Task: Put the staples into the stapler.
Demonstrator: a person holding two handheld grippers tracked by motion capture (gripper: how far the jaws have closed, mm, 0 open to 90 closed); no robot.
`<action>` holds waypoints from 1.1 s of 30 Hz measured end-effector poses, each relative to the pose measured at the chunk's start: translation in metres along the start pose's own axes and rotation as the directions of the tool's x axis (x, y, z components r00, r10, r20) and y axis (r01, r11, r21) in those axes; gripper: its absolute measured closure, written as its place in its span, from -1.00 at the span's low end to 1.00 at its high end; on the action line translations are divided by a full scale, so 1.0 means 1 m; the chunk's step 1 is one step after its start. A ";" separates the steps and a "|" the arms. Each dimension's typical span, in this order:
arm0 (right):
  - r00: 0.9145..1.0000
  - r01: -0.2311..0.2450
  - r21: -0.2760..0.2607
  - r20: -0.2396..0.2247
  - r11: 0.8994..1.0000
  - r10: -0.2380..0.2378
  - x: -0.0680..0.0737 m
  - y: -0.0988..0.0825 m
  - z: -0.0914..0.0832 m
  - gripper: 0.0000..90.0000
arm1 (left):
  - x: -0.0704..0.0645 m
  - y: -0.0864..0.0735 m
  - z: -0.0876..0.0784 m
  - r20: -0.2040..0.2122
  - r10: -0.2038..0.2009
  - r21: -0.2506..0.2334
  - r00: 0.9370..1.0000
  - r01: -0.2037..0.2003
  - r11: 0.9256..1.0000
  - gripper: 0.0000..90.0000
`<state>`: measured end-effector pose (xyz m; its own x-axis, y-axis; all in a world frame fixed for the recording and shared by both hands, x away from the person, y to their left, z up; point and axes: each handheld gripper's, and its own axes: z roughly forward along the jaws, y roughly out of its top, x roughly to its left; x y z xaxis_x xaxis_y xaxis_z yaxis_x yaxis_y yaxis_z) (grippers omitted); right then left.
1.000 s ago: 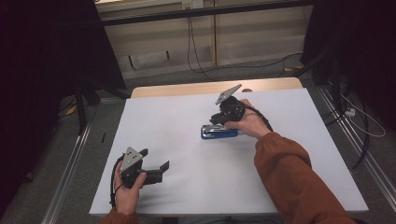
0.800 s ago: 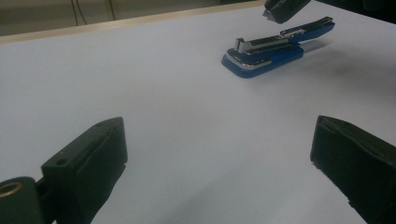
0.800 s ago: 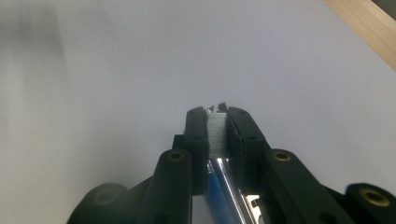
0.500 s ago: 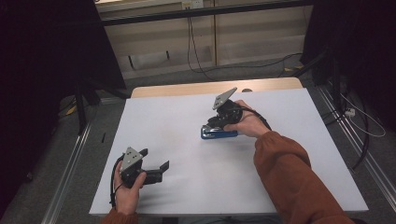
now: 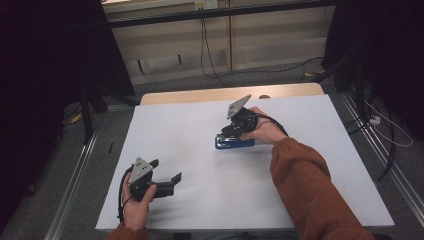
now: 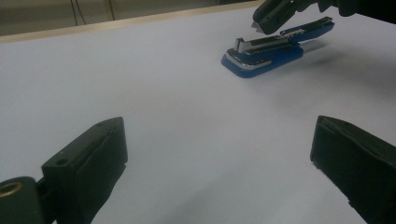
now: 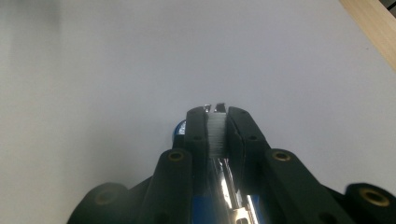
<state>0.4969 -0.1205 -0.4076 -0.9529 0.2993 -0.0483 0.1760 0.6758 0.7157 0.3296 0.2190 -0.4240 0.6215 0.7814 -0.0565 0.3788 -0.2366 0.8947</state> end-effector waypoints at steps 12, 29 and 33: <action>0.999 0.037 0.045 0.017 0.998 -0.038 -0.008 -0.002 0.005 0.76 | 0.000 0.000 0.001 0.007 0.003 0.013 1.000 -0.003 1.000 -0.91; 0.996 0.090 0.081 -0.002 0.993 -0.090 -0.009 -0.002 0.013 0.76 | 0.001 0.000 0.000 0.006 0.000 0.012 1.000 0.000 1.000 -0.91; 0.995 0.096 0.078 -0.009 0.992 -0.095 -0.008 -0.001 0.013 0.76 | 0.000 0.000 0.000 0.003 -0.005 0.005 1.000 0.005 1.000 -0.91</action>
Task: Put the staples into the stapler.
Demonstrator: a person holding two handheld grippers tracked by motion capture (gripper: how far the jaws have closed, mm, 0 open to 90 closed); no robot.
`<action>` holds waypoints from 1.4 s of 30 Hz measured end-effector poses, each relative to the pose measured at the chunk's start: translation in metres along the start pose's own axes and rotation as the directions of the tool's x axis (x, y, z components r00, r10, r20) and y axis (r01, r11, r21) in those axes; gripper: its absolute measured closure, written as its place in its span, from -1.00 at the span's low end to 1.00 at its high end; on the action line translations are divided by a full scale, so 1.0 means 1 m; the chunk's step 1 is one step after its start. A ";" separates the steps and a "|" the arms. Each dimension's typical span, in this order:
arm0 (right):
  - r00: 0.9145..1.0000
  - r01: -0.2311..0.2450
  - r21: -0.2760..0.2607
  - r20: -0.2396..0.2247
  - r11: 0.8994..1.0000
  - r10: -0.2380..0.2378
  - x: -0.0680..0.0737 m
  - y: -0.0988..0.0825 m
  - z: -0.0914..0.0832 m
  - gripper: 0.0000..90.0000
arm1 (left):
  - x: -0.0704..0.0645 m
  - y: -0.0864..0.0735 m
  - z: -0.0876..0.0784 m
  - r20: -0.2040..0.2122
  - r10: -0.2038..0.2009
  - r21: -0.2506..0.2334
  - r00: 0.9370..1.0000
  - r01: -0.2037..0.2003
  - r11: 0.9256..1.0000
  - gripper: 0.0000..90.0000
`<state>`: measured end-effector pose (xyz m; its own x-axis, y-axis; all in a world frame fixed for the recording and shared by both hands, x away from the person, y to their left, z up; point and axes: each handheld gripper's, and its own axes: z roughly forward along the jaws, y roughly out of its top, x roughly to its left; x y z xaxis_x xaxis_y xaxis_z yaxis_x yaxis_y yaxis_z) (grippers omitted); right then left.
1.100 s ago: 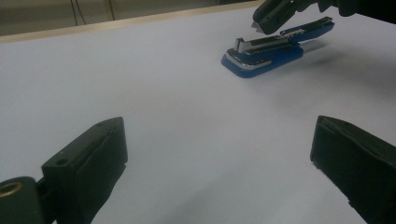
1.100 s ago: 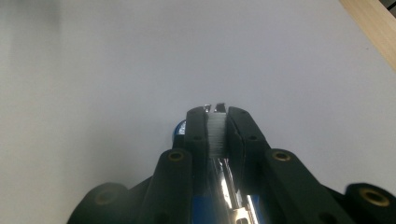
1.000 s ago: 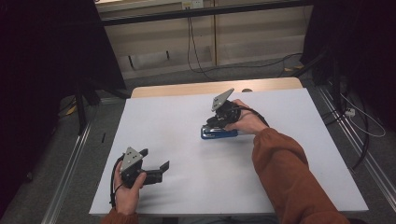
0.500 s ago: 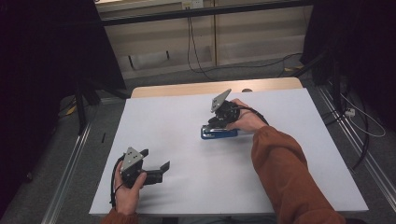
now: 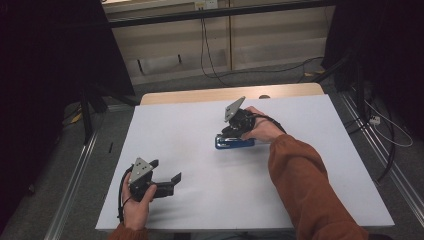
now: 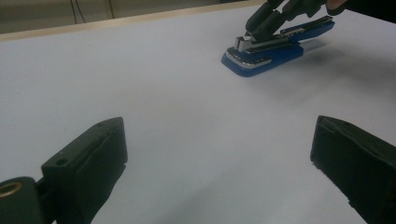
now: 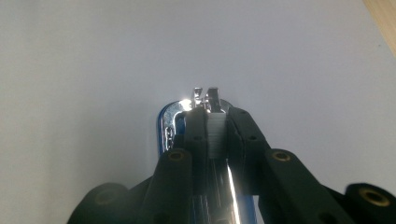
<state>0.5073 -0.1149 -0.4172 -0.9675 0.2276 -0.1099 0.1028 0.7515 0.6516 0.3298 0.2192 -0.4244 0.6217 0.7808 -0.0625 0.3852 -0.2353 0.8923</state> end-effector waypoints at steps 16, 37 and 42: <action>1.000 0.007 -0.016 -0.017 1.000 -0.007 -0.001 0.001 0.001 0.76 | 0.000 0.000 0.000 -0.002 -0.004 0.001 1.000 0.004 1.000 -0.91; 0.999 0.008 -0.018 -0.032 1.000 -0.008 -0.001 0.002 0.003 0.76 | 0.001 0.000 0.000 0.001 0.006 0.008 1.000 -0.006 1.000 -0.91; 0.999 0.004 -0.017 -0.032 1.000 -0.004 -0.001 0.002 0.004 0.76 | 0.001 0.000 0.000 0.001 0.007 0.009 1.000 -0.007 1.000 -0.91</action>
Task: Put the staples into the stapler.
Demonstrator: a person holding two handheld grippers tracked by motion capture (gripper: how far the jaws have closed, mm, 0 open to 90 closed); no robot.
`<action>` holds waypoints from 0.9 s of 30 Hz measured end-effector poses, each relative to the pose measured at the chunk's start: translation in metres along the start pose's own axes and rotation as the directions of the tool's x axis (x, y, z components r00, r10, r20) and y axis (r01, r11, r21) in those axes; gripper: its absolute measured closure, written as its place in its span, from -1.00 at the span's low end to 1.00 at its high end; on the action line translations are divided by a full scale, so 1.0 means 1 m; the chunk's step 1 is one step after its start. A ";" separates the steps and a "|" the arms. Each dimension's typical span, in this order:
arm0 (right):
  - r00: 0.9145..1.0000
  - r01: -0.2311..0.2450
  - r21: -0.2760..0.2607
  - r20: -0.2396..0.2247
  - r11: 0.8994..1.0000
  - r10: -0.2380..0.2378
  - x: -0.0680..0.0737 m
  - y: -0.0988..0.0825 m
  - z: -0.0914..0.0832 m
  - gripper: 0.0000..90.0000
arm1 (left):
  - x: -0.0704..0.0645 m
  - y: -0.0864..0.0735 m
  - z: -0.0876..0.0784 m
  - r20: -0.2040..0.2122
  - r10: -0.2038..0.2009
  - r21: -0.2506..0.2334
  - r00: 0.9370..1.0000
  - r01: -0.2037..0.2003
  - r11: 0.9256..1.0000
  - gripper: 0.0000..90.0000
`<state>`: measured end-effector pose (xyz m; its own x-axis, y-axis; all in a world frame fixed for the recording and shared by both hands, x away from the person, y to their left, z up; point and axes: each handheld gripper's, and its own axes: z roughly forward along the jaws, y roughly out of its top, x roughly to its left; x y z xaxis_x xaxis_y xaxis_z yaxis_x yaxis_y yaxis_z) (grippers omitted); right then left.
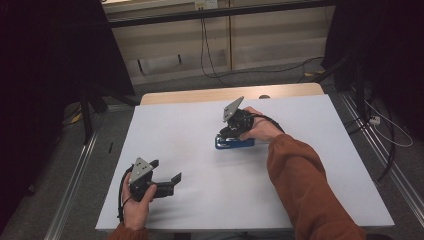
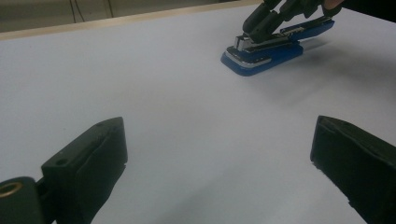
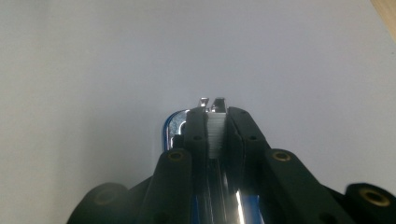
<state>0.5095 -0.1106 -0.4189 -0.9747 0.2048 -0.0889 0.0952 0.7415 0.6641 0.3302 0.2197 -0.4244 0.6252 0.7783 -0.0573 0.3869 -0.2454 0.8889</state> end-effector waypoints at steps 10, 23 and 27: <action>1.000 -0.027 0.002 0.000 1.000 0.027 0.000 0.000 0.001 0.74 | -0.001 0.000 0.000 -0.002 -0.006 -0.009 1.000 0.006 1.000 -0.91; 0.998 -0.060 -0.001 0.011 0.998 0.060 0.000 -0.002 0.000 0.63 | -0.001 0.000 0.001 0.002 0.000 -0.001 1.000 0.000 1.000 -0.91; 0.999 -0.054 -0.001 0.003 0.999 0.054 -0.001 -0.002 -0.002 0.74 | -0.001 0.000 0.000 0.001 -0.002 -0.001 1.000 0.002 1.000 -0.91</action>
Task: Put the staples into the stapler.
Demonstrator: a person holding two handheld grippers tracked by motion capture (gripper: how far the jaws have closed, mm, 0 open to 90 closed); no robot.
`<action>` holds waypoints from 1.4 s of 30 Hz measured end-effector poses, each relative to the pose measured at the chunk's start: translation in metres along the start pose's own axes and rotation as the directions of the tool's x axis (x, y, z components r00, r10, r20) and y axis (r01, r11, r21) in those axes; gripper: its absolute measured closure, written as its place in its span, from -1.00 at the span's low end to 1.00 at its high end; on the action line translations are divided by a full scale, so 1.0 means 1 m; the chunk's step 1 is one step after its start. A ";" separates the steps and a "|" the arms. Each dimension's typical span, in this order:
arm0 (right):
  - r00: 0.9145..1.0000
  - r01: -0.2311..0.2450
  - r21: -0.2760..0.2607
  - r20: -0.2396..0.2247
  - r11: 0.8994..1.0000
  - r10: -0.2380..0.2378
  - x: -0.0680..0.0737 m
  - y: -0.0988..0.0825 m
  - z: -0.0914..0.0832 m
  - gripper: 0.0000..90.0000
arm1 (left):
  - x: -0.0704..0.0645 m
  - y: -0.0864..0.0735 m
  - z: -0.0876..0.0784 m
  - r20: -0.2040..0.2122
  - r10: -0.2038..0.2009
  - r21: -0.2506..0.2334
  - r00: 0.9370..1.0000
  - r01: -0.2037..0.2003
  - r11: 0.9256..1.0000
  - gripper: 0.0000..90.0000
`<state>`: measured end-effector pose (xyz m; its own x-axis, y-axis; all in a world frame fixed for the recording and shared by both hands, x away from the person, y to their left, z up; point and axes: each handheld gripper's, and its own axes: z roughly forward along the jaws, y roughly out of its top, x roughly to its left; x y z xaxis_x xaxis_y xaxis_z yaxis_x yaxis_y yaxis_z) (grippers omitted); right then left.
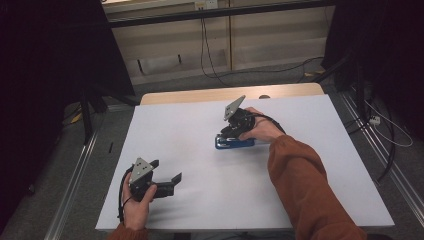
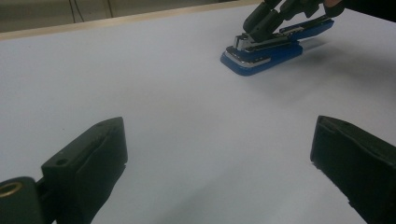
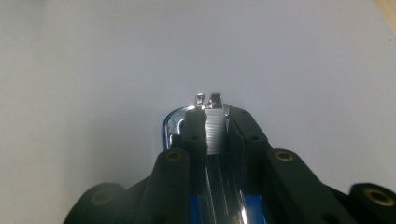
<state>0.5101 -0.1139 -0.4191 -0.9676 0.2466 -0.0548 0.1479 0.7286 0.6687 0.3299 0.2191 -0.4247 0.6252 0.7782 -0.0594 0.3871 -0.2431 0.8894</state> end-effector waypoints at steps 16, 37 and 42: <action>1.000 0.029 -0.002 0.001 1.000 -0.029 0.001 0.002 0.002 0.73 | 0.000 0.000 0.000 0.002 0.001 0.001 1.000 -0.001 1.000 -0.91; 0.992 -0.103 -0.041 0.069 0.994 0.106 -0.001 -0.005 0.000 0.01 | 0.000 0.000 0.000 0.002 0.002 0.001 1.000 -0.002 1.000 -0.91; 0.978 -0.184 -0.070 0.081 0.980 0.190 -0.001 -0.010 -0.002 -0.25 | 0.000 0.000 0.000 0.002 0.002 0.001 1.000 -0.002 1.000 -0.91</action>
<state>0.5091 -0.1225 -0.4244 -0.9020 0.4316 0.0129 0.3088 0.6239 0.7179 0.3303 0.2188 -0.4248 0.6277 0.7763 -0.0586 0.3864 -0.2454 0.8891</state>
